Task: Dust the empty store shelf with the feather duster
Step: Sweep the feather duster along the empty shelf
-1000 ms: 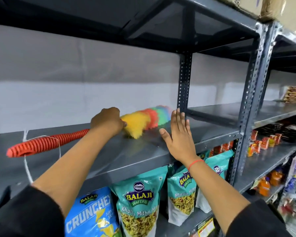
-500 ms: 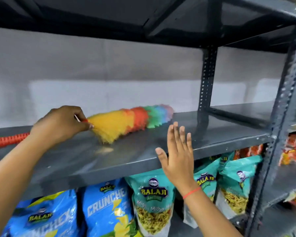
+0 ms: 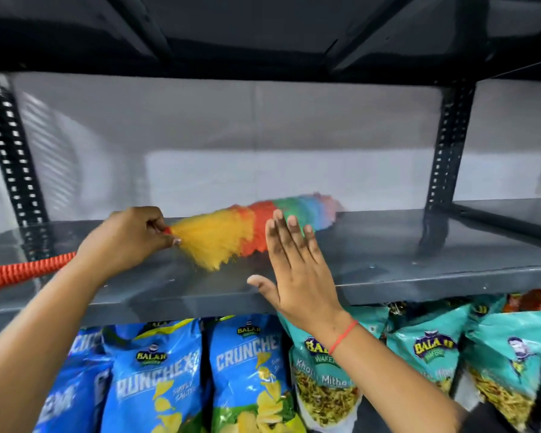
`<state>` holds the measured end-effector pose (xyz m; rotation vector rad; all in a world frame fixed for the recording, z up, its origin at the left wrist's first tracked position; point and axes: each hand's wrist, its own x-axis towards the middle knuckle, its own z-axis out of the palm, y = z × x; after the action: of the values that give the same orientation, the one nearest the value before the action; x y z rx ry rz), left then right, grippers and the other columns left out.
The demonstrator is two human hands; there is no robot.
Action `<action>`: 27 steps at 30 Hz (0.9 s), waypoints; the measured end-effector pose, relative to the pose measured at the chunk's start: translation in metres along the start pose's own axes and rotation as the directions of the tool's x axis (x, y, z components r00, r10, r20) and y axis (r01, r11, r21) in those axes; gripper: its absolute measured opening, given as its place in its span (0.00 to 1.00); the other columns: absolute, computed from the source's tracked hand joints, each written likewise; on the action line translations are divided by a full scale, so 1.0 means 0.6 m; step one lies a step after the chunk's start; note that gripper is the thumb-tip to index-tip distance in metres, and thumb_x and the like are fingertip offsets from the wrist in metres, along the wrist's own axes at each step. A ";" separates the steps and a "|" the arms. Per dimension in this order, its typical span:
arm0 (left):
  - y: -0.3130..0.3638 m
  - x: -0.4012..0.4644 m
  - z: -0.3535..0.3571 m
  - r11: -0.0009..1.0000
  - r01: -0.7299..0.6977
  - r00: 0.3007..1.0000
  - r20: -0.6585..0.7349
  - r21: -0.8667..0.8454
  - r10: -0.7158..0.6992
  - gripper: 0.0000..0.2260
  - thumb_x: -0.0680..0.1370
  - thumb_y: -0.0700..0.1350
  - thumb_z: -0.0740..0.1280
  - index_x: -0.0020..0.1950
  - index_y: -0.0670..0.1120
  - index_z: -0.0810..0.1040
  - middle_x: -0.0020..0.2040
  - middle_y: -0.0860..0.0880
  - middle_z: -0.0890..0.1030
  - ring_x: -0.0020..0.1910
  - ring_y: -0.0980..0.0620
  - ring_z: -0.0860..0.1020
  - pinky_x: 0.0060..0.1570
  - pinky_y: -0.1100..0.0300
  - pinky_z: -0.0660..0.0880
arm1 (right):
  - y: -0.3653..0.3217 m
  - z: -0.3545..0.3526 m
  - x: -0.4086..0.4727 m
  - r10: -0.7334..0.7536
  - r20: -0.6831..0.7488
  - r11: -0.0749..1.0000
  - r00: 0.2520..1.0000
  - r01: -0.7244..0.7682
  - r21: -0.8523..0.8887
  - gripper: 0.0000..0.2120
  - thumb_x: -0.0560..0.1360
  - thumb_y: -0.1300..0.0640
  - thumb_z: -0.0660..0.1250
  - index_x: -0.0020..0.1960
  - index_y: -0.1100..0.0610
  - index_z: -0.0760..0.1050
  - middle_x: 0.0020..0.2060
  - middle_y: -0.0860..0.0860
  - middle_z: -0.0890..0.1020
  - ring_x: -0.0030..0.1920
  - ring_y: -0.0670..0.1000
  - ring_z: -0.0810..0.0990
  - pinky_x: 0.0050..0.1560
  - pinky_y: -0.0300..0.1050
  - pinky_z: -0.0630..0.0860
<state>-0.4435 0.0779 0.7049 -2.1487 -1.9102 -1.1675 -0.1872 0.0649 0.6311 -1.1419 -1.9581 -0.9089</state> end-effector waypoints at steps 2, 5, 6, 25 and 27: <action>-0.012 -0.002 -0.009 0.989 -0.006 0.995 0.102 -0.145 0.021 0.11 0.67 0.41 0.76 0.30 0.49 0.76 0.21 0.53 0.76 0.22 0.54 0.72 0.27 0.62 0.69 | -0.024 0.001 0.010 -0.080 -0.012 0.997 0.997 0.080 0.001 0.38 0.75 0.36 0.47 0.71 0.65 0.52 0.71 0.58 0.55 0.73 0.55 0.48 0.72 0.53 0.46; -0.032 -0.014 -0.016 0.988 0.028 0.952 0.306 -0.154 0.020 0.07 0.67 0.40 0.77 0.33 0.46 0.80 0.21 0.47 0.78 0.17 0.59 0.69 0.20 0.69 0.66 | -0.063 0.012 0.014 -0.171 0.056 0.982 0.984 0.175 -0.066 0.38 0.73 0.35 0.46 0.71 0.64 0.57 0.71 0.57 0.60 0.72 0.56 0.58 0.71 0.54 0.57; -0.039 -0.017 -0.016 0.995 0.033 0.945 0.328 -0.096 0.000 0.07 0.67 0.41 0.77 0.33 0.46 0.80 0.24 0.43 0.79 0.18 0.57 0.70 0.23 0.67 0.67 | -0.069 0.015 0.014 -0.176 0.098 0.978 0.980 0.185 -0.094 0.38 0.73 0.35 0.44 0.71 0.63 0.56 0.71 0.56 0.60 0.71 0.55 0.60 0.70 0.54 0.60; -0.067 -0.043 -0.020 0.946 0.152 0.988 -0.030 0.288 -0.149 0.05 0.71 0.51 0.70 0.39 0.52 0.77 0.44 0.44 0.83 0.44 0.43 0.79 0.44 0.54 0.76 | -0.170 0.032 0.082 -0.288 0.204 0.957 0.936 0.287 0.036 0.40 0.76 0.35 0.46 0.72 0.64 0.37 0.74 0.58 0.45 0.74 0.56 0.43 0.70 0.50 0.36; -0.075 -0.048 -0.032 0.923 0.192 0.977 -0.157 0.334 -0.146 0.07 0.70 0.54 0.70 0.41 0.52 0.77 0.43 0.46 0.82 0.45 0.42 0.79 0.44 0.53 0.76 | -0.173 0.036 0.083 -0.281 0.186 0.960 0.941 0.278 0.044 0.40 0.76 0.35 0.45 0.72 0.64 0.36 0.74 0.58 0.43 0.74 0.56 0.41 0.70 0.50 0.34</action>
<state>-0.4906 0.0551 0.6833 -1.7154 -2.0905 -0.8799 -0.3041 0.0652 0.6375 -0.9861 -2.3246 -0.9537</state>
